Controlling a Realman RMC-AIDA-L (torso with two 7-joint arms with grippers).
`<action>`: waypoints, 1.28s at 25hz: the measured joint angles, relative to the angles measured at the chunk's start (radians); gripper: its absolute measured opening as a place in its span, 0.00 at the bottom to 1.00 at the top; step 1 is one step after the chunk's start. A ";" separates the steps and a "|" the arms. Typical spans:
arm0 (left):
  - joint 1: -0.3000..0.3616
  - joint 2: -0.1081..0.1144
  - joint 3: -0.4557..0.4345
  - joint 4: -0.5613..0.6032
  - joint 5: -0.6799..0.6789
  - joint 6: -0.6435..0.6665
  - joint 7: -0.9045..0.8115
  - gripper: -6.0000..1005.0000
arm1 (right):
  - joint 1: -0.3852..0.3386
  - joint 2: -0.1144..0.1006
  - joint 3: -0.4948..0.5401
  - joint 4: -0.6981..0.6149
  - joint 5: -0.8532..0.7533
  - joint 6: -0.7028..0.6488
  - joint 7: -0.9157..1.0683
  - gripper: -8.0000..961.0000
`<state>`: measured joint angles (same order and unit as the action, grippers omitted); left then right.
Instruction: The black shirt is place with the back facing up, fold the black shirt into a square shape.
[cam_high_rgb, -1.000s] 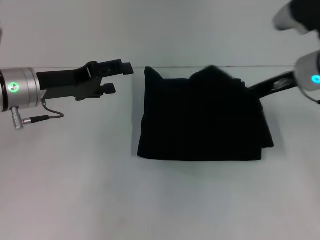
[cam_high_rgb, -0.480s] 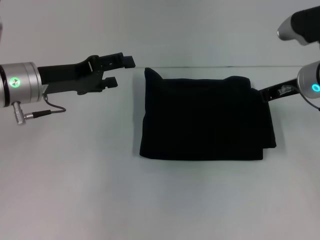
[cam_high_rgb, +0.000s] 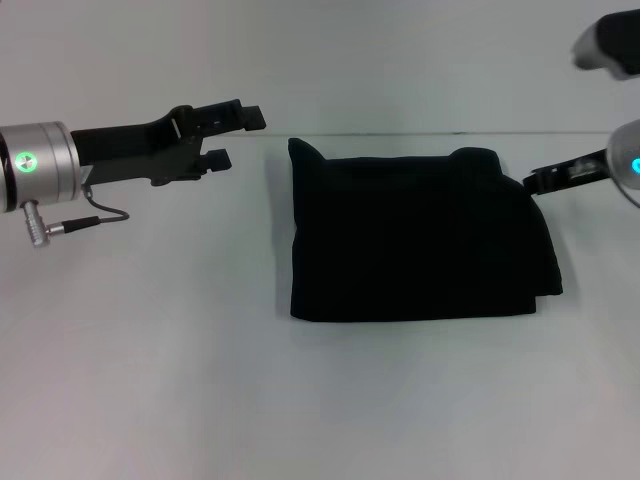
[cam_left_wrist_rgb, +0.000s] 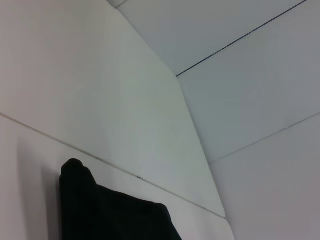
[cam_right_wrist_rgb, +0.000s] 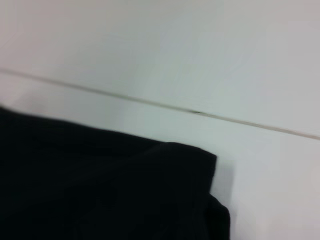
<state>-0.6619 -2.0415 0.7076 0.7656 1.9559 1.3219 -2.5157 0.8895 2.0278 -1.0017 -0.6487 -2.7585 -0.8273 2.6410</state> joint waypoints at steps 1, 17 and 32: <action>0.000 0.001 -0.003 -0.002 -0.001 0.000 0.000 0.93 | -0.001 -0.006 0.010 -0.001 0.003 -0.008 0.017 0.18; 0.006 0.008 -0.024 -0.005 -0.003 -0.007 0.014 0.93 | -0.127 -0.082 0.222 -0.098 0.203 -0.524 -0.074 0.46; -0.006 0.006 -0.023 -0.022 -0.003 -0.013 0.026 0.93 | -0.125 -0.063 0.227 -0.065 0.206 -0.504 -0.060 0.43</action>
<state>-0.6675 -2.0356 0.6842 0.7439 1.9531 1.3092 -2.4893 0.7644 1.9652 -0.7746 -0.7135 -2.5523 -1.3318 2.5812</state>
